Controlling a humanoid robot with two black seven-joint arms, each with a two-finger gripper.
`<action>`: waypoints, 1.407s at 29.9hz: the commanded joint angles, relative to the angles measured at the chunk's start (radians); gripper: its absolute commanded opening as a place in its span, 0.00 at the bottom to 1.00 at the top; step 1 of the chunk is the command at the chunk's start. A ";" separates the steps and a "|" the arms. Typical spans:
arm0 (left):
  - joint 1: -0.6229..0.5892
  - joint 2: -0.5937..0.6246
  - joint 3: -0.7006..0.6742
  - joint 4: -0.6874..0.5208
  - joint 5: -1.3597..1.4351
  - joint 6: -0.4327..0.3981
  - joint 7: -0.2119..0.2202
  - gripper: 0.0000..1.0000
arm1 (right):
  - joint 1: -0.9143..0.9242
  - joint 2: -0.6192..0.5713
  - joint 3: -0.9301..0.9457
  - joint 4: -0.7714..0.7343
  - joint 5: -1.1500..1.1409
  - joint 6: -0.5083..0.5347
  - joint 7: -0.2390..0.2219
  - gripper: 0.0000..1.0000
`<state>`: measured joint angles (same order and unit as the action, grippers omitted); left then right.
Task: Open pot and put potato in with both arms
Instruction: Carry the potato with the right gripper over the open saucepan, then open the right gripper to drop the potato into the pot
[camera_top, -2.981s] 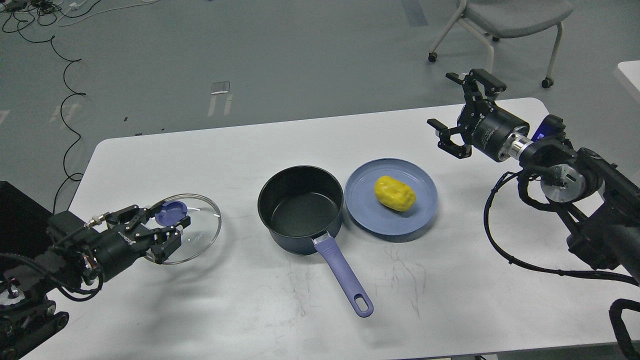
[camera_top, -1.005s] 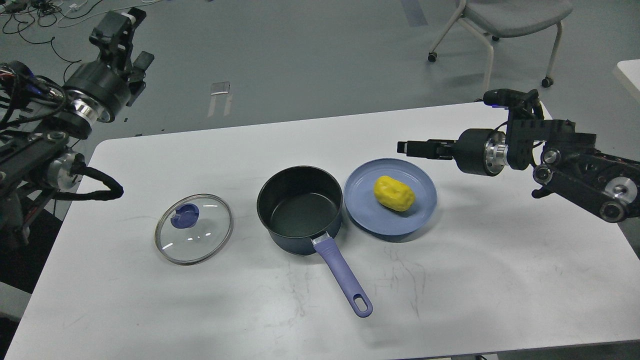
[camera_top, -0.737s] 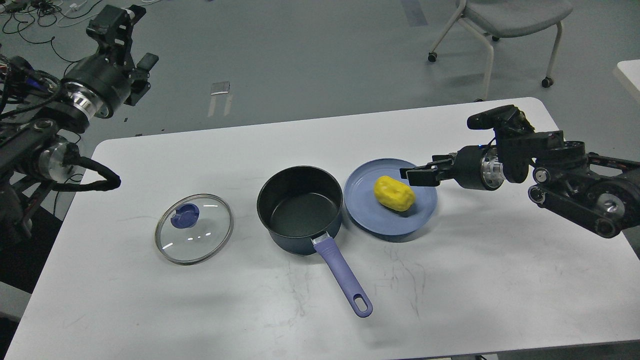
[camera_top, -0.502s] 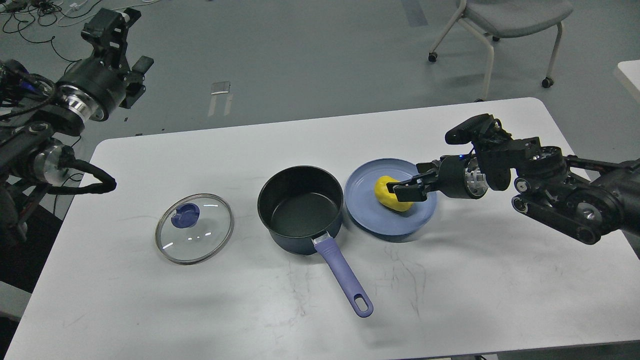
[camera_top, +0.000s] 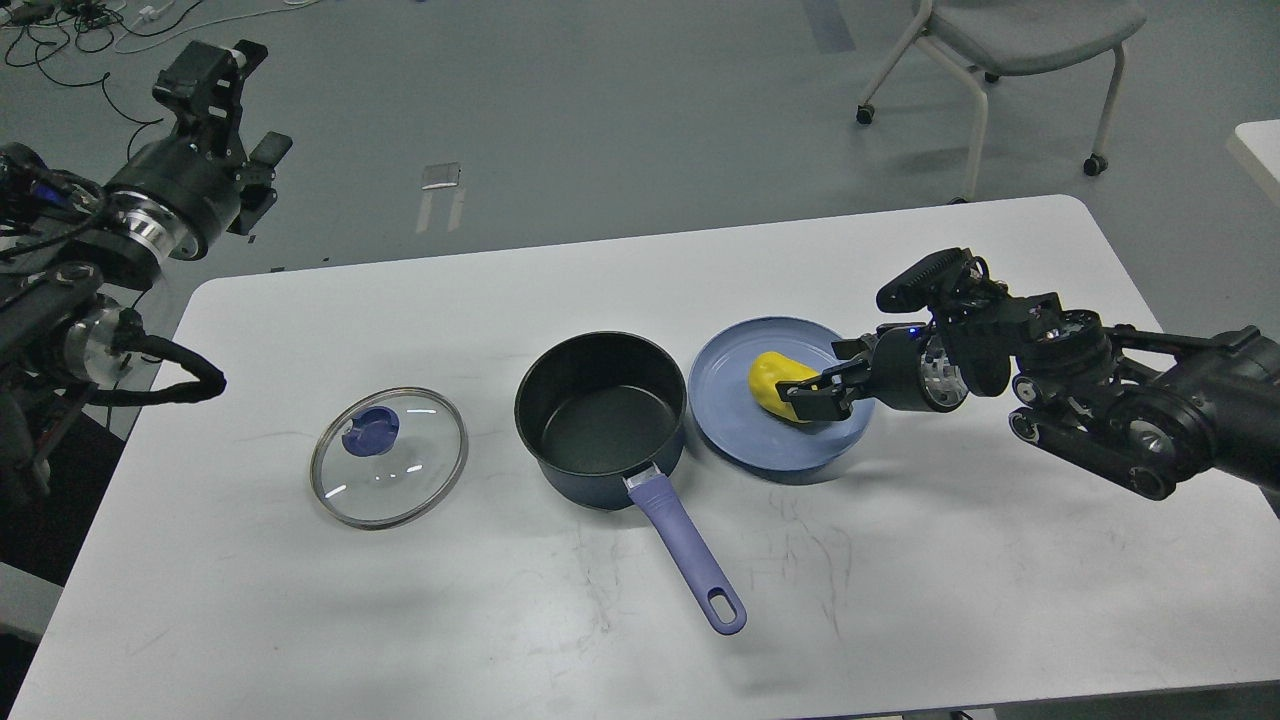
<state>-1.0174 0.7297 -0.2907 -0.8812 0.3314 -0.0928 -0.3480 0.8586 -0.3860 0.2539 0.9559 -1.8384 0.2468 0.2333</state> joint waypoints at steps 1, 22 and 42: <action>0.005 -0.006 0.001 0.001 0.003 0.005 -0.006 0.98 | -0.006 0.016 -0.007 -0.002 -0.001 0.000 0.020 0.51; 0.013 -0.010 0.007 0.002 0.009 0.010 -0.014 0.98 | 0.215 0.036 0.016 -0.040 0.034 0.005 0.057 0.38; 0.014 0.005 0.007 0.002 0.011 0.008 -0.014 0.98 | 0.247 0.295 -0.174 -0.043 0.067 0.006 0.090 0.38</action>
<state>-1.0033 0.7337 -0.2834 -0.8790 0.3422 -0.0849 -0.3616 1.1135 -0.1113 0.0829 0.9226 -1.7715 0.2549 0.3234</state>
